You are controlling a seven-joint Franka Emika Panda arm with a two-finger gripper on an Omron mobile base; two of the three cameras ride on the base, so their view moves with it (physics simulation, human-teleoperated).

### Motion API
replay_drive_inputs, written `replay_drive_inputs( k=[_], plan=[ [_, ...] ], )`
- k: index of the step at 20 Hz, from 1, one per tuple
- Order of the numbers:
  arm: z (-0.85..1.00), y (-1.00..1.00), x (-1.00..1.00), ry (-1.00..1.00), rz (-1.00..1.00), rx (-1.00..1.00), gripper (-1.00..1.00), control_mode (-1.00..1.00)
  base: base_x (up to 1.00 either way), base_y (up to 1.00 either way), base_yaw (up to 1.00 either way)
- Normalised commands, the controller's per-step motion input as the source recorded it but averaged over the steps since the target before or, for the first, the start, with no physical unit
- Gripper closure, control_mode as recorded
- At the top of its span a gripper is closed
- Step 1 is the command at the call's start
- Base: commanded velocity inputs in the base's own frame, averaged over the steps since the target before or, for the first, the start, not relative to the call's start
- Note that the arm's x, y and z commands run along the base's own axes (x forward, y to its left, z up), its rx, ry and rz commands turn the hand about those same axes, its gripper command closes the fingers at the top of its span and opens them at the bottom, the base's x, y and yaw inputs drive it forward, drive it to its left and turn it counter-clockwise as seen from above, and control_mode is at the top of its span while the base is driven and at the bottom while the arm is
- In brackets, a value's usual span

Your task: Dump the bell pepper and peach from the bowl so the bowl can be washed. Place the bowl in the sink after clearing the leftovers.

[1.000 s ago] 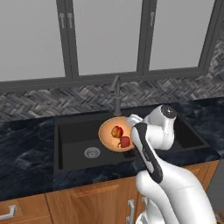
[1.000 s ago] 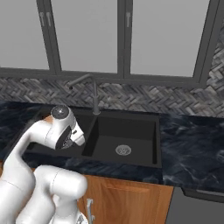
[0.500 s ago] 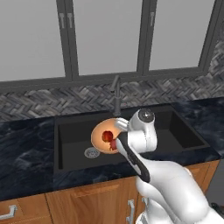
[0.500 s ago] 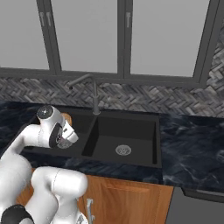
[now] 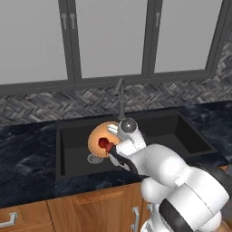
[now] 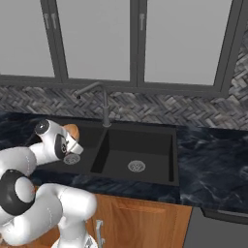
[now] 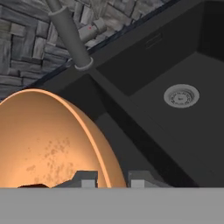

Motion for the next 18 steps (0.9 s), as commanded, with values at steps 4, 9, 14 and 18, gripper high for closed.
replay_drive_inputs(
  k=[4,9,14,18],
  plan=[
    [0.00,0.23,0.55,0.03,-0.05,-0.07,1.00,-1.00,0.00,0.00,0.00],
    [-0.03,0.09,0.20,0.07,-0.01,-0.13,1.00,-1.00,0.00,0.00,0.00],
    [-0.25,0.00,0.17,0.04,0.00,-0.25,1.00,-1.00,0.00,0.00,0.00],
    [-0.15,0.03,0.27,0.02,0.00,-0.24,1.00,-1.00,0.00,0.00,0.00]
  ],
)
